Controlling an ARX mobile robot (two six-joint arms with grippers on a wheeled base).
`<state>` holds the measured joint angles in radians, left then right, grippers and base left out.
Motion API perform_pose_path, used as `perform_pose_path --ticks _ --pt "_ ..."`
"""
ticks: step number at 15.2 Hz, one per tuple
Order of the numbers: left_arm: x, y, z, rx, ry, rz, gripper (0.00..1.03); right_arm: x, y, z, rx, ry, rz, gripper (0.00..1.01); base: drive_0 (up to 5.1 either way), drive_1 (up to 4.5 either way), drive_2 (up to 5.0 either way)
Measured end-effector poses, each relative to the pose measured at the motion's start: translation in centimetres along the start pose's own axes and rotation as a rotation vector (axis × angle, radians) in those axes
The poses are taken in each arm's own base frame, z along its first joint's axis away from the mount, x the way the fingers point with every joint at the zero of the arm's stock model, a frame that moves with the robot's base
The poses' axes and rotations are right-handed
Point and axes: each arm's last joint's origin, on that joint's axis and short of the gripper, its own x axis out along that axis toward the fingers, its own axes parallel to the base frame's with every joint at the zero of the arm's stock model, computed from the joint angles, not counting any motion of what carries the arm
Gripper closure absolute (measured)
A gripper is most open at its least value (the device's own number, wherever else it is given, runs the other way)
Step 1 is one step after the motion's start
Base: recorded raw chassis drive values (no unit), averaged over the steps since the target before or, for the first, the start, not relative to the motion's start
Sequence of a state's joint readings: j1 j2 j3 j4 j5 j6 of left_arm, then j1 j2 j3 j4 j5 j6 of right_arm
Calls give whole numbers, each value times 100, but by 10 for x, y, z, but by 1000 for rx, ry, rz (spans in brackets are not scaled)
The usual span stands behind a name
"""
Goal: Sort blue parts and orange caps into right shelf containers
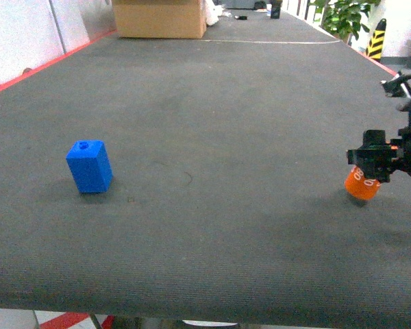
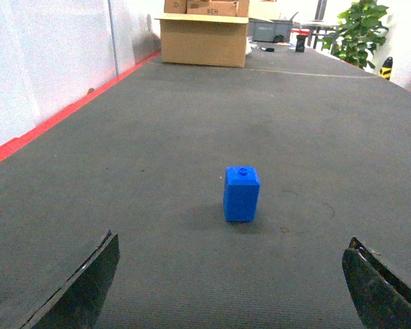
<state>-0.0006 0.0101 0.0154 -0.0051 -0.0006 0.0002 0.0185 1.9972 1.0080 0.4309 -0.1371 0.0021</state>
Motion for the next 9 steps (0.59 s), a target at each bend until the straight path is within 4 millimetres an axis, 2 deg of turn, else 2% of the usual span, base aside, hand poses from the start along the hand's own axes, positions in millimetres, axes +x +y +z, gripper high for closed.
perform_pose_path --ticks 2,3,4,5,6,7,9 --pt "0 0 0 0 0 0 5 -55 7 5 -21 -144 46 57 0 0 0" --pt "0 0 0 0 0 0 5 -91 8 5 -30 -218 48 57 0 0 0" --pt "0 0 0 0 0 0 5 -123 11 -7 -37 -245 39 57 0 0 0" --pt "0 0 0 0 0 0 5 -143 13 -26 -44 -219 21 57 0 0 0" --pt "0 0 0 0 0 0 5 -165 18 -55 -69 -181 -1 57 0 0 0" --pt "0 0 0 0 0 0 5 -170 20 -55 -86 -206 0 57 0 0 0" --pt "6 -5 1 6 169 126 5 -170 20 -48 -101 -230 -4 57 0 0 0"
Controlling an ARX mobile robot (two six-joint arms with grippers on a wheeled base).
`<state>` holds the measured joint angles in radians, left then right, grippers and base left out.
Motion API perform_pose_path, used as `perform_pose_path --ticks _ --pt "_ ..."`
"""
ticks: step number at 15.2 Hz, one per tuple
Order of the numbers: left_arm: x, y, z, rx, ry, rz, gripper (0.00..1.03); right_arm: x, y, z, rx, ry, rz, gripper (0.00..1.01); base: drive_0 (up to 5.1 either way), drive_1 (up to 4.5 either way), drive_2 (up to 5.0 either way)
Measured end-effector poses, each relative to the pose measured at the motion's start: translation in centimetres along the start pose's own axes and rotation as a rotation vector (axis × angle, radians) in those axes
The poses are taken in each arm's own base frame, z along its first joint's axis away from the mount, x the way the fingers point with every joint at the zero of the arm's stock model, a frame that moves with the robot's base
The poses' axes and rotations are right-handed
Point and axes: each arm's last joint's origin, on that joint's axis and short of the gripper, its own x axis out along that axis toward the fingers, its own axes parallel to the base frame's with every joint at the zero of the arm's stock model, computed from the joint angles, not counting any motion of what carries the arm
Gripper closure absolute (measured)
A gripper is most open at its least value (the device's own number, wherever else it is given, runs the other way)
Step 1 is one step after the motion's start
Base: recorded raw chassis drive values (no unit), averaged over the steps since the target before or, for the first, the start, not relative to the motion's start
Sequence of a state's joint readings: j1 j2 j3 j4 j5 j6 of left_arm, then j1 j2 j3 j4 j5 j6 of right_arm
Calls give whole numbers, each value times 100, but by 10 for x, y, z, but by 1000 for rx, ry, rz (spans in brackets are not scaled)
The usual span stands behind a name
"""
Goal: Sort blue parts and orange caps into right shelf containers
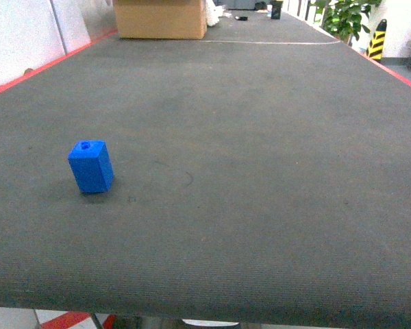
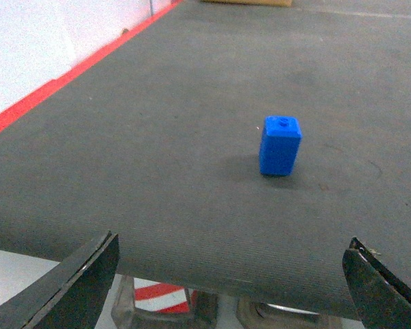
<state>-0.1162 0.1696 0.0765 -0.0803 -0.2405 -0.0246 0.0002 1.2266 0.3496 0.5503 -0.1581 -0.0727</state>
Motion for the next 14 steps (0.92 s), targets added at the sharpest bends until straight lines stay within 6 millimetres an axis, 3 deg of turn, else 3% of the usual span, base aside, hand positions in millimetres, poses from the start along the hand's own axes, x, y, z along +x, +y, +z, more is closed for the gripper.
perform_pose_path --ticks 2,4,7,9,14 --pt "24 -5 29 -29 -4 6 5 0 0 0 -3 3 0 57 0 0 0" --pt "66 -14 51 -19 1 -28 5 0 0 -1 -3 4 0 57 0 0 0" --pt "146 -30 49 22 178 -124 5 0 0 -1 -3 5 0 57 0 0 0" --pt "181 -35 43 33 236 -83 5 0 0 -1 -3 5 0 57 0 0 0" --pt "175 -34 33 36 318 -94 5 0 0 -1 -3 4 0 57 0 0 0"
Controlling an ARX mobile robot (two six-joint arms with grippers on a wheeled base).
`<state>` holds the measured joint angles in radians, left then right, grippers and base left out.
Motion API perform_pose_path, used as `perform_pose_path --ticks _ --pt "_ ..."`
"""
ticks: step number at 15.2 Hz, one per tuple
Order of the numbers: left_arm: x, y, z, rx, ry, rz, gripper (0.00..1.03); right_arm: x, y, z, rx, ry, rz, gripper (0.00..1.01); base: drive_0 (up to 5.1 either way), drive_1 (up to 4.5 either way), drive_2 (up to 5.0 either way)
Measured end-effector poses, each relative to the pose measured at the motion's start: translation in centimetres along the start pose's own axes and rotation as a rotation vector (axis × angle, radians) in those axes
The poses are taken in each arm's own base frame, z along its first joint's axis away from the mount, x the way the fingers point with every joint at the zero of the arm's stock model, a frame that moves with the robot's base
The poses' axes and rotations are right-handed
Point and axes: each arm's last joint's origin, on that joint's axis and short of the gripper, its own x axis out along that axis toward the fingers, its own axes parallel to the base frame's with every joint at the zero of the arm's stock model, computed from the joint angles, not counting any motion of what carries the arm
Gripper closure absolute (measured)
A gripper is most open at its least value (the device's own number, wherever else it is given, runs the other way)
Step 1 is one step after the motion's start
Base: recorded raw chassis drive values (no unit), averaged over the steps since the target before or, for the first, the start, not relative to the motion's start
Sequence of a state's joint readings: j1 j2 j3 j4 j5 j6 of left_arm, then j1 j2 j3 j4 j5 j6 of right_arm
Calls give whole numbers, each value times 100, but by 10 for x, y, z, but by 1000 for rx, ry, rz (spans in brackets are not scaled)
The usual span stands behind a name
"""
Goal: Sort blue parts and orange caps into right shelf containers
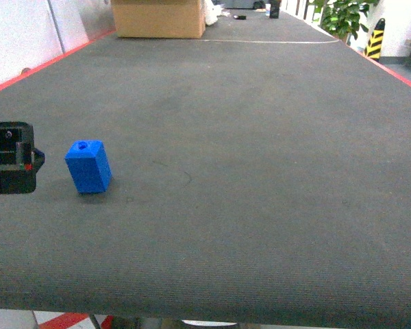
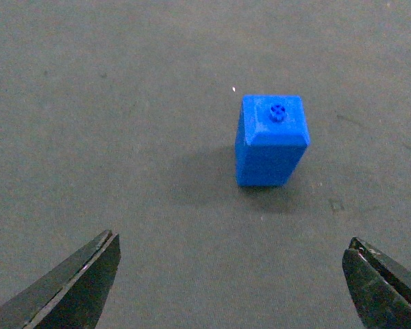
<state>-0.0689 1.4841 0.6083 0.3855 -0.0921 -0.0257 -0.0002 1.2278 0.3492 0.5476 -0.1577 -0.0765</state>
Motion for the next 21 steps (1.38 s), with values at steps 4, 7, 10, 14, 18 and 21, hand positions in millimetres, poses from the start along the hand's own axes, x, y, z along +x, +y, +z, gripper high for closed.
perform_pose_path --ticks 4,7,10,14,18,21 --pt "41 -17 18 38 -12 -15 5 0 0 0 0 0 0 57 0 0 0" --pt "84 -25 34 60 -12 0 5 0 0 0 0 0 0 57 0 0 0" --pt "117 -31 33 78 31 -7 5 0 0 0 0 0 0 57 0 0 0" --pt "141 -34 17 55 143 3 28 0 0 0 0 0 0 57 0 0 0" --pt "140 -33 18 15 115 2 57 0 0 0 0 0 0 57 0 0 0" --pt "97 -26 27 18 2 31 58 0 0 0 0 0 0 57 0 0 0"
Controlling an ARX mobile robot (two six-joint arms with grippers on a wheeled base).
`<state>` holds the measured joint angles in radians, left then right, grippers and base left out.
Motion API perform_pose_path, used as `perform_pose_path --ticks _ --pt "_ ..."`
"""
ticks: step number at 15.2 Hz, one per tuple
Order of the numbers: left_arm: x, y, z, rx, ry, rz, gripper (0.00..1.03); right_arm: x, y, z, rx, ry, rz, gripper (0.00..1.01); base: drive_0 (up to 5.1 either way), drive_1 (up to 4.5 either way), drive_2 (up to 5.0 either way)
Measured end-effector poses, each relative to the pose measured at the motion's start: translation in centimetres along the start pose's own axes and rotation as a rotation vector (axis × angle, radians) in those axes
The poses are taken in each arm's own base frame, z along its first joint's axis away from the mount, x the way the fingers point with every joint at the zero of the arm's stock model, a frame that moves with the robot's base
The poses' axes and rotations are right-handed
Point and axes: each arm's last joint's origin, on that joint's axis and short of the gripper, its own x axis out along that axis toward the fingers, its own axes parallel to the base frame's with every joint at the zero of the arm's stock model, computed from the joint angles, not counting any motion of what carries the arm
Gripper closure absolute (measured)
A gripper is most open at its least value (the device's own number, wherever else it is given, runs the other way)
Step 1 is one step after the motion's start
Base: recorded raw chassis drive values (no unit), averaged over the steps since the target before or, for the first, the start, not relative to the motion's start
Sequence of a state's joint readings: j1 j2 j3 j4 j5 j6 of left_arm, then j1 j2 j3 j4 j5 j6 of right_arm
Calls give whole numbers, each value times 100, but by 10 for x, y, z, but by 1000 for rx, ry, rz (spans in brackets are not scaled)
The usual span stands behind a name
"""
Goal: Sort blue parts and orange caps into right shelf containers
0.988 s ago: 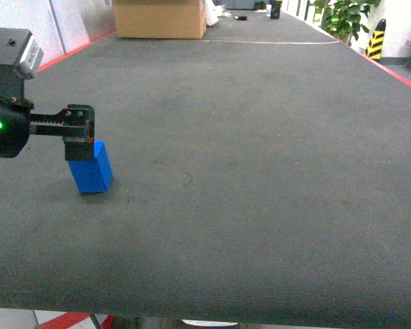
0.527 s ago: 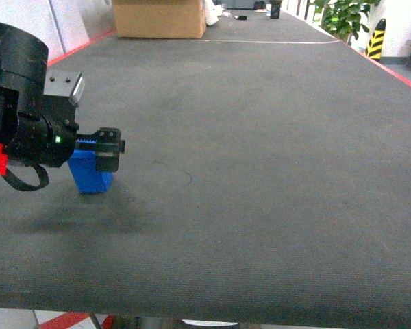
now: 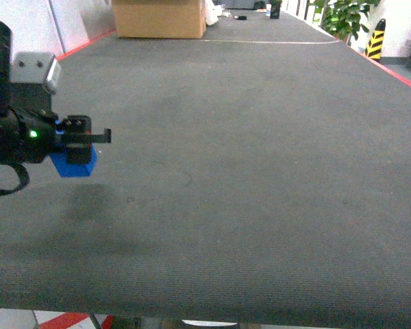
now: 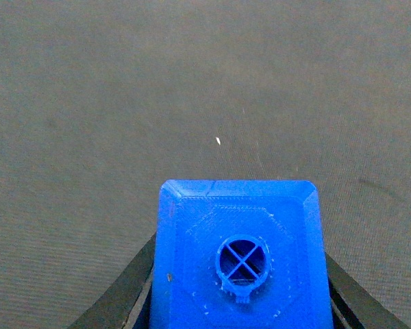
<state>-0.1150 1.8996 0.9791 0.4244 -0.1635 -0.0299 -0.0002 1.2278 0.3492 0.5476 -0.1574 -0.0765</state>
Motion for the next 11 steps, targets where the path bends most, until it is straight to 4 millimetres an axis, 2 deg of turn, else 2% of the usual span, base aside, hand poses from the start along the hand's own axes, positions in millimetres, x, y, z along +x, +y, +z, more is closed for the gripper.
perform_pose_path --ticks 1,3,4,5,6,11 --pt "-25 4 9 17 -91 12 58 0 0 0 0 0 0 57 0 0 0" --pt "-90 12 23 56 -248 52 58 0 0 0 0 0 0 57 0 0 0" --pt "-125 21 17 86 -290 92 58 0 0 0 0 0 1 57 0 0 0" --pt "-147 27 4 103 -291 121 58 0 0 0 0 0 0 57 0 0 0" --pt "-156 31 -3 110 -288 140 58 0 0 0 0 0 0 57 0 0 0" --pt "-153 32 -4 125 -278 147 58 0 0 0 0 0 0 57 0 0 0"
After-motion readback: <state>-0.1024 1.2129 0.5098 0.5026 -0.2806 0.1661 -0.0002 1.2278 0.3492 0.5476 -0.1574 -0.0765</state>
